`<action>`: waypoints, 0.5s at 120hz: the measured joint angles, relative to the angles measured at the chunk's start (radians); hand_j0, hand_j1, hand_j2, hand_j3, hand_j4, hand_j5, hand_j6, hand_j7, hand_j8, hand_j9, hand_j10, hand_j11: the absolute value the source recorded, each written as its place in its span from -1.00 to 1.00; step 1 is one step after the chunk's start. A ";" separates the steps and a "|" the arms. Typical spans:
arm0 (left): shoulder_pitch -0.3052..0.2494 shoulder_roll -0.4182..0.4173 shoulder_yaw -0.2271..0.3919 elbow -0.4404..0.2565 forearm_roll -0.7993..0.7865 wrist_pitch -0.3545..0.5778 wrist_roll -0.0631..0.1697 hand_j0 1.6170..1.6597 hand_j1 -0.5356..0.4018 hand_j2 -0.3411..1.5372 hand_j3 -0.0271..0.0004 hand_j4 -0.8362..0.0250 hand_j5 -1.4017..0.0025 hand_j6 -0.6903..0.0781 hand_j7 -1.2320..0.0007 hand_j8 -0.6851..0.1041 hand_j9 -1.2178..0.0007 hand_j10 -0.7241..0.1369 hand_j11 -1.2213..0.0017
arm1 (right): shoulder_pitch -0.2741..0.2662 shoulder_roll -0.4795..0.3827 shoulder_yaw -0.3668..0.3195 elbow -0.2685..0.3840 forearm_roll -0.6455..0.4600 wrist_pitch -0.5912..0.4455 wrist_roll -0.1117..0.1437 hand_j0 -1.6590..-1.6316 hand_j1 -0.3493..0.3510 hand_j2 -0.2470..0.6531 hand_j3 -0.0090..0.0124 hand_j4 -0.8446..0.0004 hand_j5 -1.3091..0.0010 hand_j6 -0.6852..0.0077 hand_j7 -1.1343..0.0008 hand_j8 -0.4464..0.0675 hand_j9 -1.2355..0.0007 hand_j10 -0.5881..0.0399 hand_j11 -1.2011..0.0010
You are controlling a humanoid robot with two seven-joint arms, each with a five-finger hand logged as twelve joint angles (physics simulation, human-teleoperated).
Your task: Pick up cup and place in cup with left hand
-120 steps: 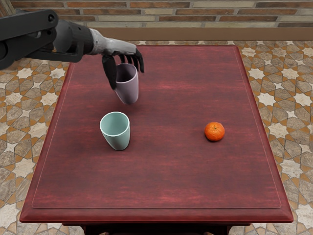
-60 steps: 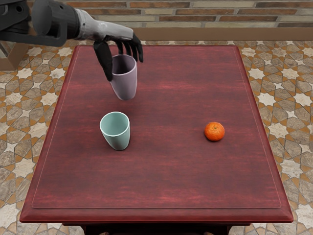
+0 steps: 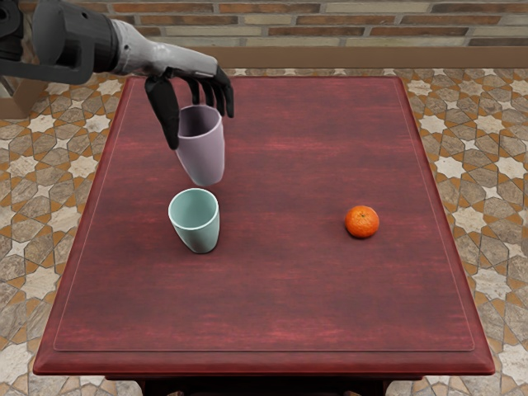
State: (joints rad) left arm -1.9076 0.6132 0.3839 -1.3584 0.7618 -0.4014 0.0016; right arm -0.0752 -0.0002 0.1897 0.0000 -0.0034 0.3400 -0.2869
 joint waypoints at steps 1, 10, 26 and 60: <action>-0.002 0.000 0.002 -0.002 0.000 0.000 0.000 0.92 -0.16 -0.32 0.97 -0.14 0.14 -0.27 0.02 -0.21 0.01 -0.40 0.01 | 0.000 0.000 0.000 0.000 0.000 0.000 0.000 -0.93 -1.00 -0.45 -0.16 1.00 1.00 1.00 1.00 0.76 1.00 0.88 1.00; -0.021 0.017 0.016 -0.022 -0.010 0.000 0.000 0.92 -0.16 -0.32 0.97 -0.15 0.14 -0.26 0.02 -0.18 0.01 -0.40 0.01 | 0.000 0.000 0.000 0.000 0.000 0.000 0.000 -0.93 -1.00 -0.45 -0.16 1.00 1.00 1.00 1.00 0.76 1.00 0.88 1.00; -0.039 0.022 0.037 -0.053 -0.021 -0.001 0.000 0.92 -0.16 -0.31 0.97 -0.15 0.13 -0.27 0.01 -0.20 0.00 -0.41 0.00 | 0.000 0.000 0.000 0.000 0.000 0.000 0.000 -0.93 -1.00 -0.45 -0.16 1.00 1.00 1.00 1.00 0.76 1.00 0.88 1.00; -0.062 0.043 0.062 -0.097 -0.038 -0.016 0.000 0.92 -0.17 -0.34 0.97 -0.15 0.12 -0.23 0.01 -0.16 -0.01 -0.39 0.00 | 0.000 0.000 0.000 0.000 0.000 0.000 0.000 -0.93 -1.00 -0.45 -0.16 1.00 1.00 1.00 1.00 0.76 1.00 0.88 1.00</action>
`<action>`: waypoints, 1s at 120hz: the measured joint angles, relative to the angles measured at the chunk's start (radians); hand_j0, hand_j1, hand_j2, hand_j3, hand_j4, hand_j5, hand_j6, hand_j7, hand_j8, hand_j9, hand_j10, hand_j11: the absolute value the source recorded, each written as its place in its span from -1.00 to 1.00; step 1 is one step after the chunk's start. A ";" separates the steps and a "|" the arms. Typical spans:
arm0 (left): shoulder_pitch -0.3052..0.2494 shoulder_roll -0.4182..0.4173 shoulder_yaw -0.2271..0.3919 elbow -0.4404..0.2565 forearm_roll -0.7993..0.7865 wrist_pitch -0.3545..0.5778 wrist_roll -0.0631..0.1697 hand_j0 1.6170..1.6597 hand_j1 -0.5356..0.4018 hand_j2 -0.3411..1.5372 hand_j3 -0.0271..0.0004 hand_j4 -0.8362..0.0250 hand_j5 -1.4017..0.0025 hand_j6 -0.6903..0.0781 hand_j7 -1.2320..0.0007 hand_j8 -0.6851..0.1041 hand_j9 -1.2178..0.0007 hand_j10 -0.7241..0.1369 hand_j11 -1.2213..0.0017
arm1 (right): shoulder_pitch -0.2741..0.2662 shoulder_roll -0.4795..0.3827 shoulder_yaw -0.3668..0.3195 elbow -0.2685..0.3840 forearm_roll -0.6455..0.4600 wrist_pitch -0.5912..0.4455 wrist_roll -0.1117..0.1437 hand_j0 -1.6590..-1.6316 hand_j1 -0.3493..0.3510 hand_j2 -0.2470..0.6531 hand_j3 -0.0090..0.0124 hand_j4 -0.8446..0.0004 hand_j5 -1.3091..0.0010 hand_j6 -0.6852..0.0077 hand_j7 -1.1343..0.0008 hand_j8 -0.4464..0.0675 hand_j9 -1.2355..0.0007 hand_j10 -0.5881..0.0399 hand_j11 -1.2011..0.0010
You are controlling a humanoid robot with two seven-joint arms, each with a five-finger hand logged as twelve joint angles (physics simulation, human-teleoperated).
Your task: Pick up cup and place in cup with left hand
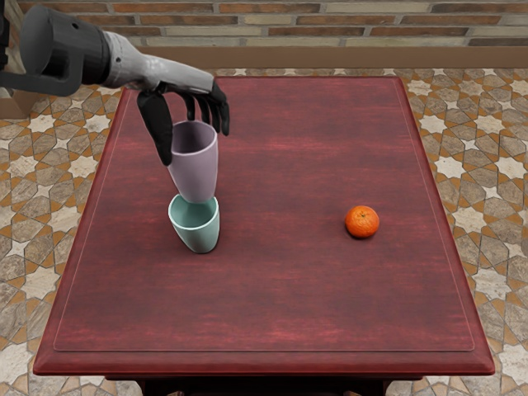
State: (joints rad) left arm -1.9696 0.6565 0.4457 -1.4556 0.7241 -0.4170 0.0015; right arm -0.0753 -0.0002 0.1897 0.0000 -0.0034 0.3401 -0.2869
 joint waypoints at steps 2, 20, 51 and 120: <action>-0.001 0.001 0.002 -0.001 -0.001 -0.001 0.000 0.92 -0.17 -0.33 0.97 -0.15 0.12 -0.23 0.00 -0.17 -0.01 -0.41 0.00 | 0.000 0.000 0.000 0.000 0.000 0.000 0.000 -0.93 -1.00 -0.45 -0.16 1.00 1.00 1.00 1.00 0.76 1.00 0.88 1.00; -0.012 0.002 0.016 -0.012 -0.008 -0.016 0.000 0.92 -0.18 -0.33 0.97 -0.16 0.11 -0.22 0.00 -0.15 -0.02 -0.38 -0.01 | 0.000 0.000 0.000 0.000 0.000 0.000 0.000 -0.93 -1.00 -0.45 -0.16 1.00 1.00 1.00 1.00 0.76 1.00 0.88 1.00; -0.008 -0.004 0.035 -0.020 -0.016 -0.042 0.000 0.91 -0.18 -0.34 0.97 -0.17 0.10 -0.19 -0.02 -0.13 -0.03 -0.36 -0.03 | 0.000 0.000 0.000 0.000 0.000 0.000 0.000 -0.93 -1.00 -0.45 -0.16 1.00 1.00 1.00 1.00 0.76 1.00 0.88 1.00; 0.002 -0.018 0.042 -0.018 -0.054 -0.015 0.000 0.92 -0.10 -0.43 0.97 -0.01 0.24 -0.17 0.14 -0.15 0.12 -0.25 0.13 | 0.000 0.000 0.000 0.000 0.000 0.000 0.000 -0.93 -1.00 -0.45 -0.16 1.00 1.00 1.00 1.00 0.76 1.00 0.88 1.00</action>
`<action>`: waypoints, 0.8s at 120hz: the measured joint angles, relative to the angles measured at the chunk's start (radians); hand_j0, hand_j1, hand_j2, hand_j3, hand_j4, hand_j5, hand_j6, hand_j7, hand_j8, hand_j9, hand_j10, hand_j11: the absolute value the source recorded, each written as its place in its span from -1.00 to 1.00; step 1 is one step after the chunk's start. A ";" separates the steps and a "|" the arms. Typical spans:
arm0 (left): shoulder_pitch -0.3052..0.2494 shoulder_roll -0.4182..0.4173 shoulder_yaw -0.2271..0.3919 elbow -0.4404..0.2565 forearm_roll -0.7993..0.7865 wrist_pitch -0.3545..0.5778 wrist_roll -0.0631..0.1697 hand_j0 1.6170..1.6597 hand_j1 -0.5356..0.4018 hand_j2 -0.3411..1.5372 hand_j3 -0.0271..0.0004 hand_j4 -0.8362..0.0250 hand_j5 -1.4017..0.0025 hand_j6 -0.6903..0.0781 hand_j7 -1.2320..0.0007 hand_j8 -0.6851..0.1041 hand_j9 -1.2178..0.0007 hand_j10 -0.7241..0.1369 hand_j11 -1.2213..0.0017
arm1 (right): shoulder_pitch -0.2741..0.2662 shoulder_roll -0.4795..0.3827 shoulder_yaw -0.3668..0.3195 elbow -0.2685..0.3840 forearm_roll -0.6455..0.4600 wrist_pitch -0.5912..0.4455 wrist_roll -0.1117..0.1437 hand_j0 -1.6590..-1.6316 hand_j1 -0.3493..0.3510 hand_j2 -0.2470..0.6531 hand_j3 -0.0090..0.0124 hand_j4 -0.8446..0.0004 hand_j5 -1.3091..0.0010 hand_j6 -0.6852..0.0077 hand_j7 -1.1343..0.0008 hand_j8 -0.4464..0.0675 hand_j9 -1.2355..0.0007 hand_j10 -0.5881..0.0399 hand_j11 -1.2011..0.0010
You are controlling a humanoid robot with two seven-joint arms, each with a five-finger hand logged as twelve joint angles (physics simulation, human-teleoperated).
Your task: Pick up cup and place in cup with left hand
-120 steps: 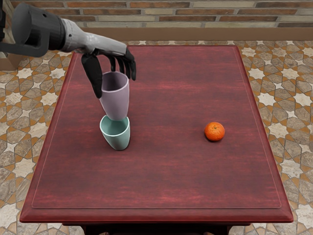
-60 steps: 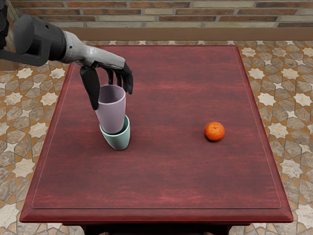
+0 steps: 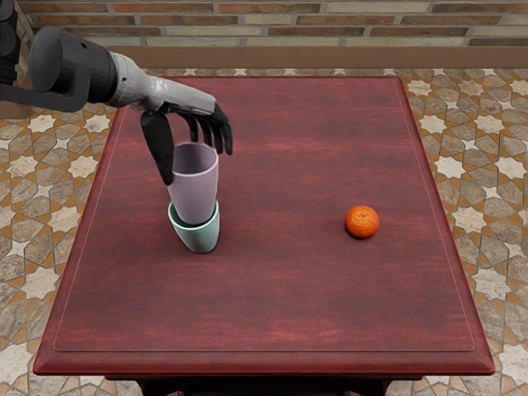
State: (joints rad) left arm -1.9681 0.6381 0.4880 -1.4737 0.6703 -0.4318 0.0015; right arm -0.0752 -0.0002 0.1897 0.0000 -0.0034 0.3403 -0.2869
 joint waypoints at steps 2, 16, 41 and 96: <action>0.000 0.001 0.000 0.000 -0.004 -0.001 0.000 0.92 -0.08 -0.44 0.97 0.01 0.25 -0.16 0.15 -0.14 0.14 -0.23 0.14 | 0.000 0.000 0.000 0.000 0.000 0.000 0.000 -0.93 -1.00 -0.45 -0.16 1.00 1.00 1.00 1.00 0.76 1.00 0.88 1.00; 0.000 0.002 0.004 -0.001 -0.028 -0.005 0.000 0.92 0.09 -0.51 0.97 0.18 0.39 0.00 0.31 -0.01 0.30 -0.07 0.30 | 0.000 0.000 0.000 0.000 0.000 0.000 0.000 -0.93 -1.00 -0.45 -0.16 1.00 1.00 1.00 1.00 0.76 1.00 0.88 1.00; -0.007 0.038 0.006 -0.001 -0.128 -0.027 0.000 0.92 0.45 -0.58 0.97 0.53 0.67 0.35 0.63 0.32 0.62 0.28 0.62 | 0.000 0.000 0.000 0.000 0.000 0.000 0.000 -0.93 -1.00 -0.45 -0.16 1.00 1.00 1.00 1.00 0.76 1.00 0.88 1.00; 0.000 0.112 -0.032 0.010 -0.727 -0.155 0.008 0.92 0.78 -0.63 0.97 0.84 0.92 0.68 0.91 0.63 0.91 0.58 0.91 | 0.000 0.000 0.000 0.000 0.000 0.000 0.000 -0.93 -1.00 -0.45 -0.16 1.00 1.00 1.00 1.00 0.76 1.00 0.88 1.00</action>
State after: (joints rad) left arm -1.9684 0.7501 0.4556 -1.4634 -0.0563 -0.5866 0.0092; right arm -0.0753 -0.0002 0.1897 0.0000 -0.0034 0.3403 -0.2869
